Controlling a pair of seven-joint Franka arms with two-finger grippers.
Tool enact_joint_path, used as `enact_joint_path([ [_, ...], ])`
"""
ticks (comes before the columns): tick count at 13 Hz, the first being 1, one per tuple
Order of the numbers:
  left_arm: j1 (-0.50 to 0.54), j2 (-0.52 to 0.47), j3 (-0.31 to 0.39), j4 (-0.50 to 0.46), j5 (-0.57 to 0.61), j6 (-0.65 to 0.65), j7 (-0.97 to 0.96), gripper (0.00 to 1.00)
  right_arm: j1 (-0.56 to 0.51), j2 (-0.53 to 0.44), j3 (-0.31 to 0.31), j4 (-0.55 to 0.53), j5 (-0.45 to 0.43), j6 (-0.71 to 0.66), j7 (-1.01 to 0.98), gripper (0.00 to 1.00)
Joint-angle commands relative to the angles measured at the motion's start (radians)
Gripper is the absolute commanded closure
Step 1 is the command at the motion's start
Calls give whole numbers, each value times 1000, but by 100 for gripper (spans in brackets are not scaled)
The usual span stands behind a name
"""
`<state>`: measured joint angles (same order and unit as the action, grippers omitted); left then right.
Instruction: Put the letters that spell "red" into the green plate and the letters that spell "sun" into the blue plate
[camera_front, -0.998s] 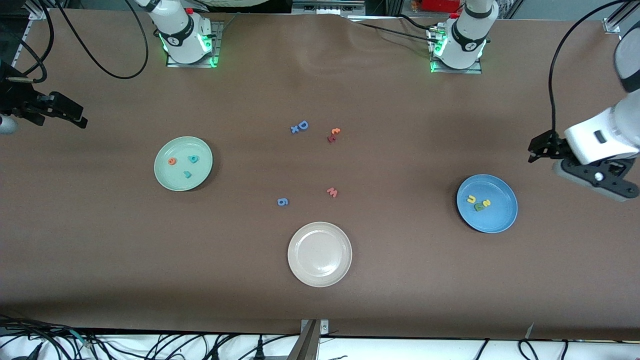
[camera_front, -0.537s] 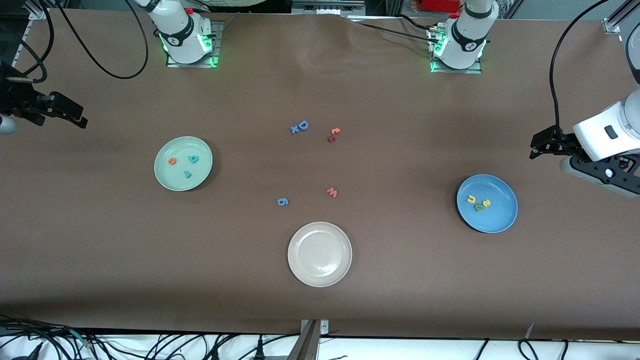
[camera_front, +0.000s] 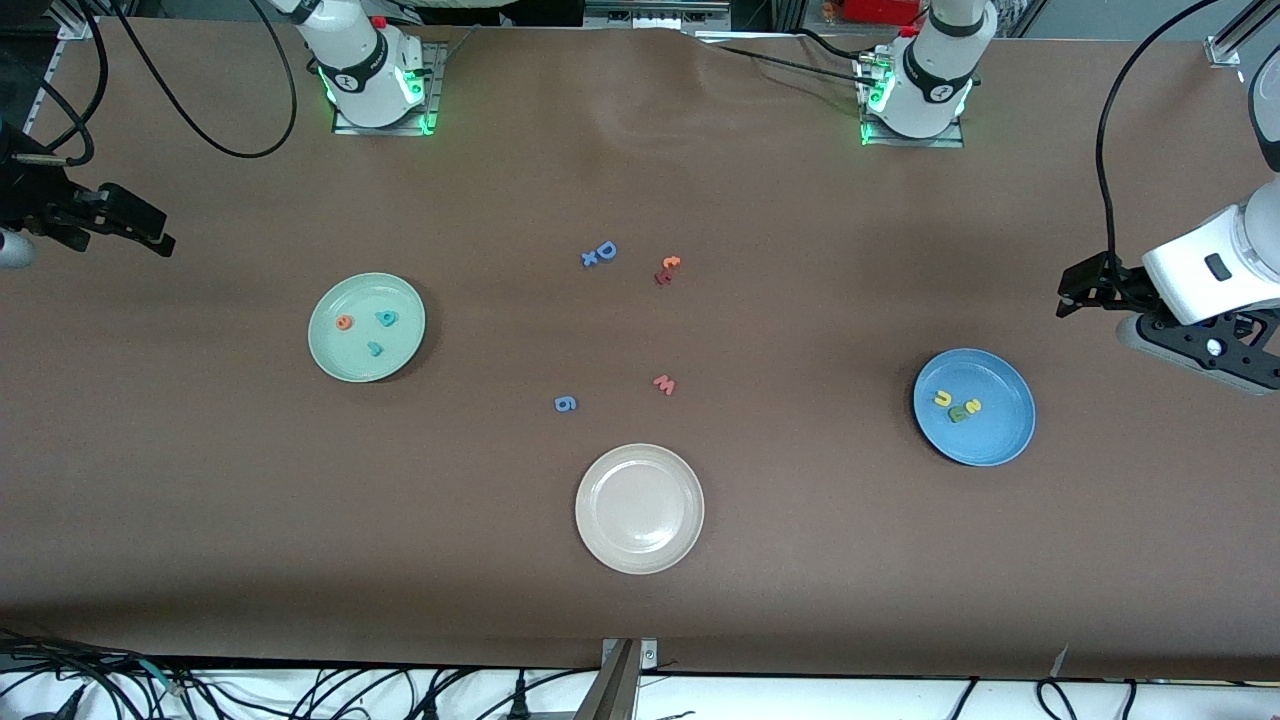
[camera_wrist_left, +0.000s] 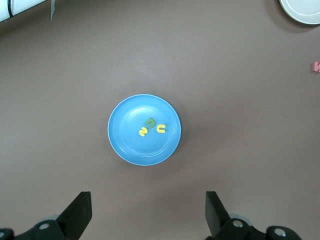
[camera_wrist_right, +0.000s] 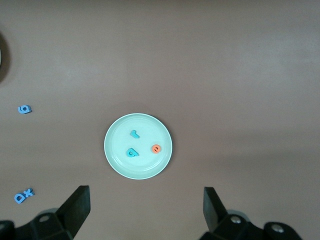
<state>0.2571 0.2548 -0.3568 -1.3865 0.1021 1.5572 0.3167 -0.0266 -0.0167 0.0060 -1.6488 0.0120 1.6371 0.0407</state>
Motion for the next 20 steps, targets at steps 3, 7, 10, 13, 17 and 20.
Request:
enact_joint_path([
  [3,-221,-45,224,-2,-24,-23,2,0,-7,1,8,9,-3,-11,-2,0],
  [7,-233,-147,231,-138,-41,38,-5,0,-7,1,8,9,-3,-11,-2,0],
  [10,-233,-203,231,-226,-42,81,-8,0,-7,1,8,9,-3,-11,-4,0],
  [13,-226,-249,231,-305,-42,145,-10,0,-7,1,8,9,-3,-11,-2,0],
  [17,-222,-209,228,-272,-42,136,-11,0,-7,1,8,9,-3,-11,-4,0],
  [20,-220,-207,228,-266,-42,136,-10,0,-7,1,8,9,-3,-11,-2,0],
])
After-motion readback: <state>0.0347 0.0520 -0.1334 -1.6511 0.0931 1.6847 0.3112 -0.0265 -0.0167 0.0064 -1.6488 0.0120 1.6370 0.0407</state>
